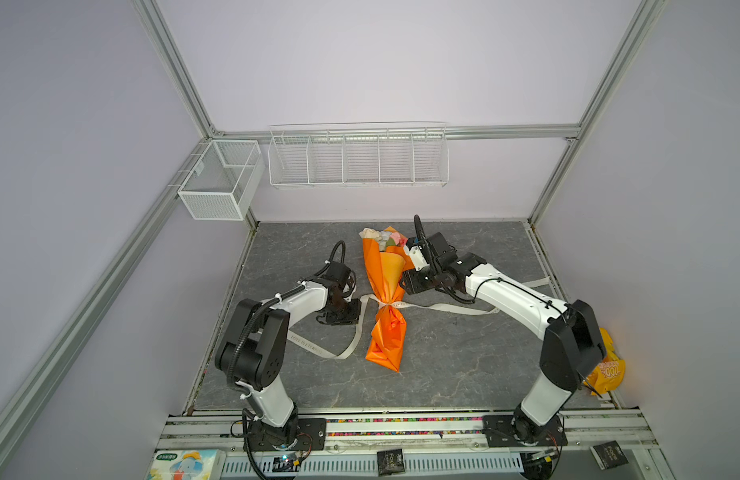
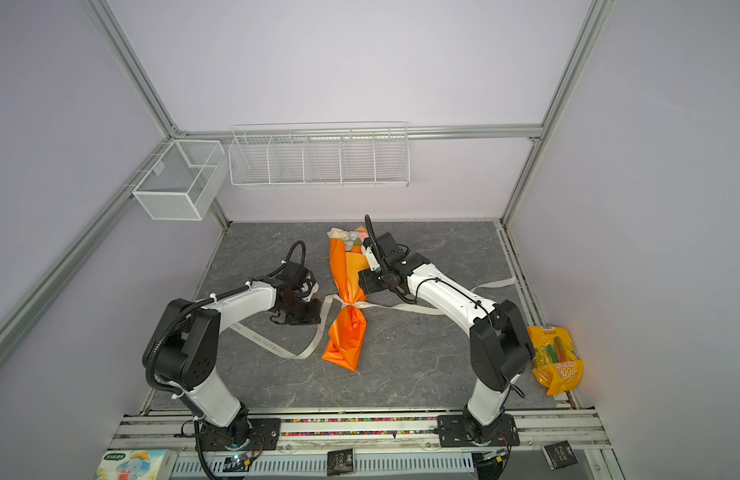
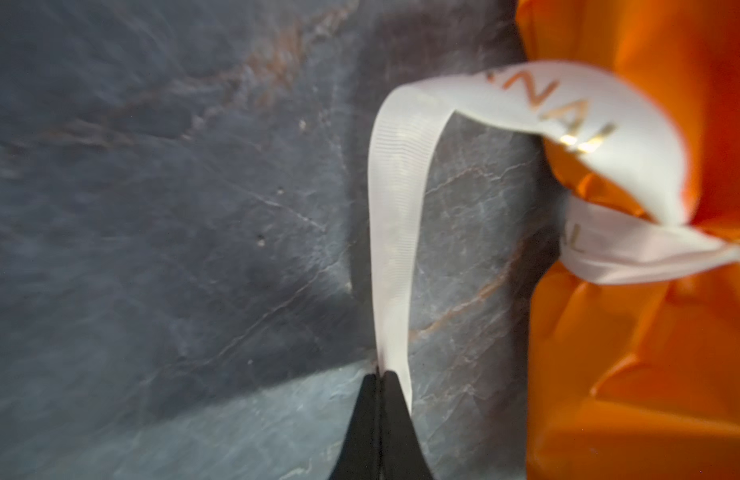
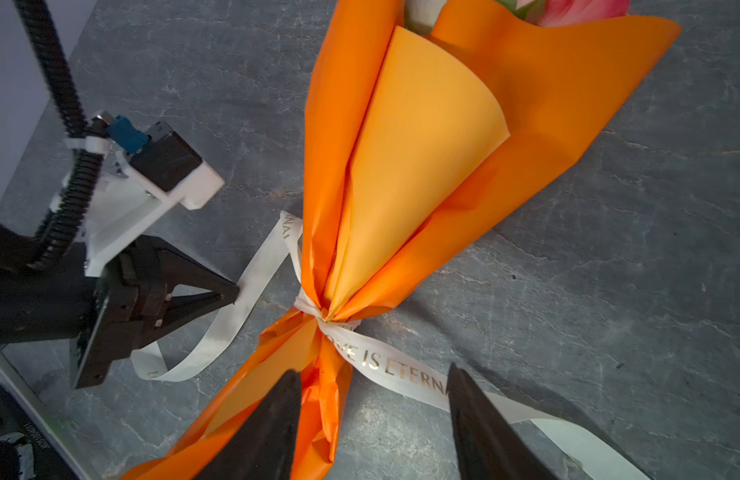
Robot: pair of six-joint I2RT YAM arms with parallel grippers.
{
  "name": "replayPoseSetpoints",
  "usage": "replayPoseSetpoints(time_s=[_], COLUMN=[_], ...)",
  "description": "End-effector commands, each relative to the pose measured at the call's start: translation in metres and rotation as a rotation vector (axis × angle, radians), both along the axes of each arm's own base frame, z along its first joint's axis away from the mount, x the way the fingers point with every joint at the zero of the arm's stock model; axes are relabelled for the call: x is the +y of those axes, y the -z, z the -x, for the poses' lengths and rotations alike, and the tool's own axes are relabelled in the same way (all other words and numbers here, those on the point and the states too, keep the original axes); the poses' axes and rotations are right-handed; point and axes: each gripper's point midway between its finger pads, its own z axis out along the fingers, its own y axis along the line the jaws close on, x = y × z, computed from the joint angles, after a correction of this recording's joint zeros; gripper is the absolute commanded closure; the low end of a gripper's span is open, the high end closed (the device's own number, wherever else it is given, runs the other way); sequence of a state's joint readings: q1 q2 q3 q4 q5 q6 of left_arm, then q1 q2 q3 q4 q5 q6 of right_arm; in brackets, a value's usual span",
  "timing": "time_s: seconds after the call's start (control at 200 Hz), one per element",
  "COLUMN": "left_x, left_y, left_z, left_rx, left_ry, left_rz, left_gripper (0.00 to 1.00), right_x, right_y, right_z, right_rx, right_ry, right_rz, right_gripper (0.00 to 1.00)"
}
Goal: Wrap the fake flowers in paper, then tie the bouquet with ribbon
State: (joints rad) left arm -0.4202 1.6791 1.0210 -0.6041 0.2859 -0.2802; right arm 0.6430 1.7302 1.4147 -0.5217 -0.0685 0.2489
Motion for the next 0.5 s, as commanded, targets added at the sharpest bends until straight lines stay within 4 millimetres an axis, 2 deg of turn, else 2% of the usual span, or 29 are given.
replayPoseSetpoints(time_s=[0.0, 0.1, 0.245, 0.355, 0.495], left_x=[0.004, -0.002, -0.004, -0.002, -0.002], left_y=[-0.044, -0.078, -0.115, -0.140, -0.153], left_z=[-0.028, -0.048, -0.067, -0.072, -0.066], left_rx=[-0.202, -0.346, -0.508, -0.658, -0.772], left_ry=[-0.029, -0.019, 0.033, 0.080, 0.165], left_rz=[-0.012, 0.031, 0.022, 0.013, -0.003], left_gripper=[1.00, 1.00, 1.00, 1.00, 1.00], right_x=[0.014, 0.023, 0.030, 0.036, 0.049], right_y=[-0.018, -0.024, -0.035, -0.047, -0.054], right_z=[-0.007, -0.012, -0.022, -0.026, -0.019], right_rx=[-0.047, -0.057, -0.153, -0.239, -0.279], right_ry=[-0.050, -0.090, -0.157, -0.221, -0.345], right_rz=[-0.069, -0.113, -0.199, -0.252, -0.299], right_gripper=[0.41, 0.41, 0.41, 0.40, 0.40])
